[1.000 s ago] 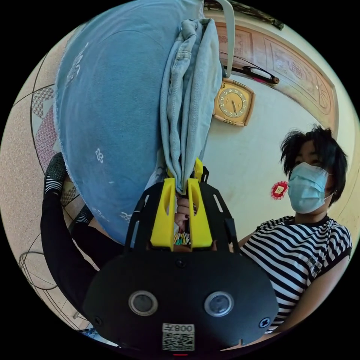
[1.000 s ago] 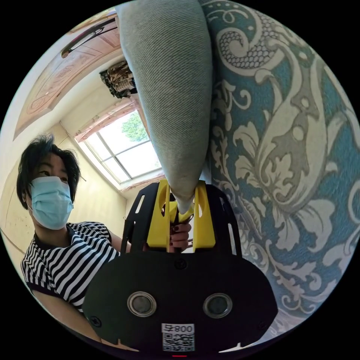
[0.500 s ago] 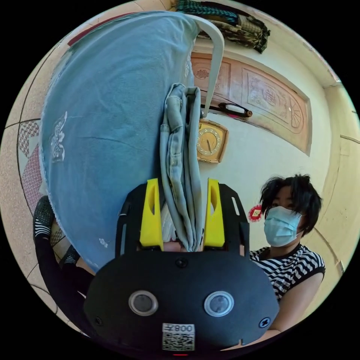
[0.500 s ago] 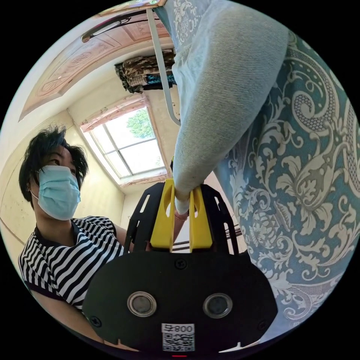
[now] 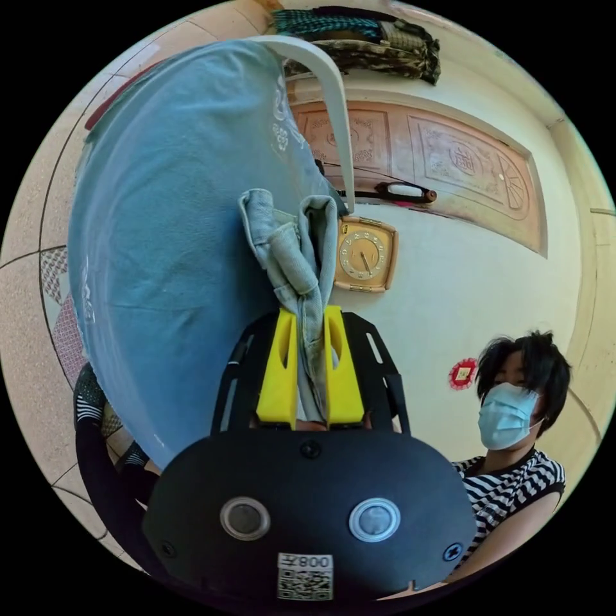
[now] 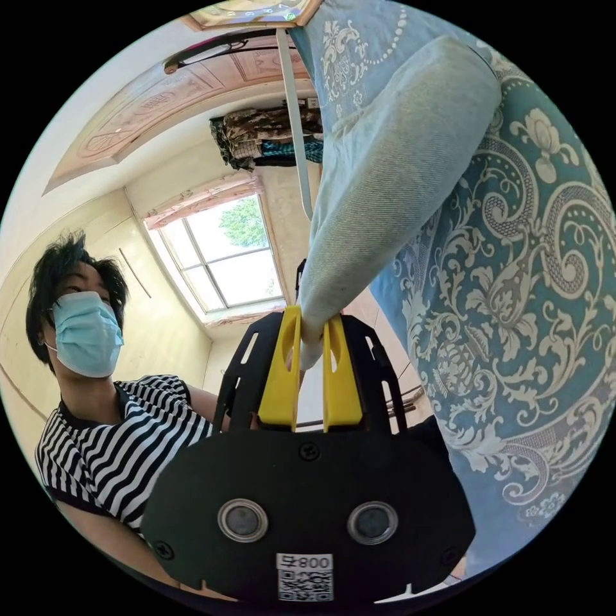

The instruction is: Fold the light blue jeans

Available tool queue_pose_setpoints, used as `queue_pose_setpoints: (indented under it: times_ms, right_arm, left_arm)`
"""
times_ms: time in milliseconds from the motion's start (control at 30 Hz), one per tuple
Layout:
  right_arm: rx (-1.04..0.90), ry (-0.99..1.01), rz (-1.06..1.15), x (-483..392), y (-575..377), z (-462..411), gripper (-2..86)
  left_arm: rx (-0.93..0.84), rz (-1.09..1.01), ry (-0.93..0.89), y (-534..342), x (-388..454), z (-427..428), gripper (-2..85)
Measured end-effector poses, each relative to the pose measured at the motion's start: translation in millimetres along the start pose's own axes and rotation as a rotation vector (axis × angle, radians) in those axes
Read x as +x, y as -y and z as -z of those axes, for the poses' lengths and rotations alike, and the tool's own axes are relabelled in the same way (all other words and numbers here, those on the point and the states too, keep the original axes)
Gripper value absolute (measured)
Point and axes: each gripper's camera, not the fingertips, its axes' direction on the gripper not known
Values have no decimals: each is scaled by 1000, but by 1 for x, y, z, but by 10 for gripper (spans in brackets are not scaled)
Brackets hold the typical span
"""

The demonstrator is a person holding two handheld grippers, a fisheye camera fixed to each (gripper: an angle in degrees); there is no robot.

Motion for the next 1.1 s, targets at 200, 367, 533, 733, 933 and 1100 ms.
queue_pose_setpoints:
  times_ms: [200,367,533,733,933,1100]
  right_arm:
    - [39,-16,34,-19,-80,3,36]
    - [107,-35,43,-42,-180,4,27]
    - [282,-81,18,-60,-290,5,25]
    - [616,-94,6,-84,-446,-10,23]
    - [882,-76,55,-88,-594,-38,20]
    - [968,-24,94,-67,-693,-40,21]
  left_arm:
    - [-98,-75,132,-36,3,-56,70]
    - [-269,-107,229,-71,-6,-124,67]
    - [-495,-85,223,-98,-41,-208,65]
    - [-863,-198,164,-140,-75,-340,64]
    - [-1152,-342,118,-206,-126,-450,64]
    - [-1222,-384,142,-264,-196,-514,63]
